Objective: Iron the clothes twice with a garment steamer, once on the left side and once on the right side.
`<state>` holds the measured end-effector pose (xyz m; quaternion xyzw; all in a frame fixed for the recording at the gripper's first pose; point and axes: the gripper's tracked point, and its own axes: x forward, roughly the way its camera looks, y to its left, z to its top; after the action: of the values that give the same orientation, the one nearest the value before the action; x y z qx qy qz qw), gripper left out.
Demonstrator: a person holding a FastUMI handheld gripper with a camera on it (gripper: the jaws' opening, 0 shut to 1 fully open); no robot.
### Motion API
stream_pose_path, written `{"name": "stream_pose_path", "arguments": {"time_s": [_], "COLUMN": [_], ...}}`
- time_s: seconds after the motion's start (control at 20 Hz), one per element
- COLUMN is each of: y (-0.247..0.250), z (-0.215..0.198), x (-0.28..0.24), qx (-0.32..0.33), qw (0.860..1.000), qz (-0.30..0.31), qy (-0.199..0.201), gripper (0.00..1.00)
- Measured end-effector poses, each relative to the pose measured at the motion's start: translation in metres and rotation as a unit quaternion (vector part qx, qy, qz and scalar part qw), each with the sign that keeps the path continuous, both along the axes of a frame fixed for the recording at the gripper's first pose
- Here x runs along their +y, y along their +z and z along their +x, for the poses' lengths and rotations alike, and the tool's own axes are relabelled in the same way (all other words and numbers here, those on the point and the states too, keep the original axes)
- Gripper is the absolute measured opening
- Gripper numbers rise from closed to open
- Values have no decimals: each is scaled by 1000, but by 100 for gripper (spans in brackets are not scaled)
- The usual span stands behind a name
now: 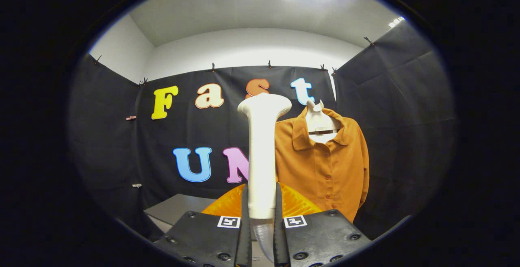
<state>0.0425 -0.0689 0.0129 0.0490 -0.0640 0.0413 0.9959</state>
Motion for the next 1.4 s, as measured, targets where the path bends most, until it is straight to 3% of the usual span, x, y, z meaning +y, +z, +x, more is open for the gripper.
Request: {"name": "stream_pose_path", "arguments": {"time_s": [0.55,1.4], "y": [-14,-121], "z": [25,113], "x": [-57,-94], "qx": [-2,75], "qw": [1000,996], "qz": [-5,-21], "qy": [-22,-39], "gripper": [24,24]}}
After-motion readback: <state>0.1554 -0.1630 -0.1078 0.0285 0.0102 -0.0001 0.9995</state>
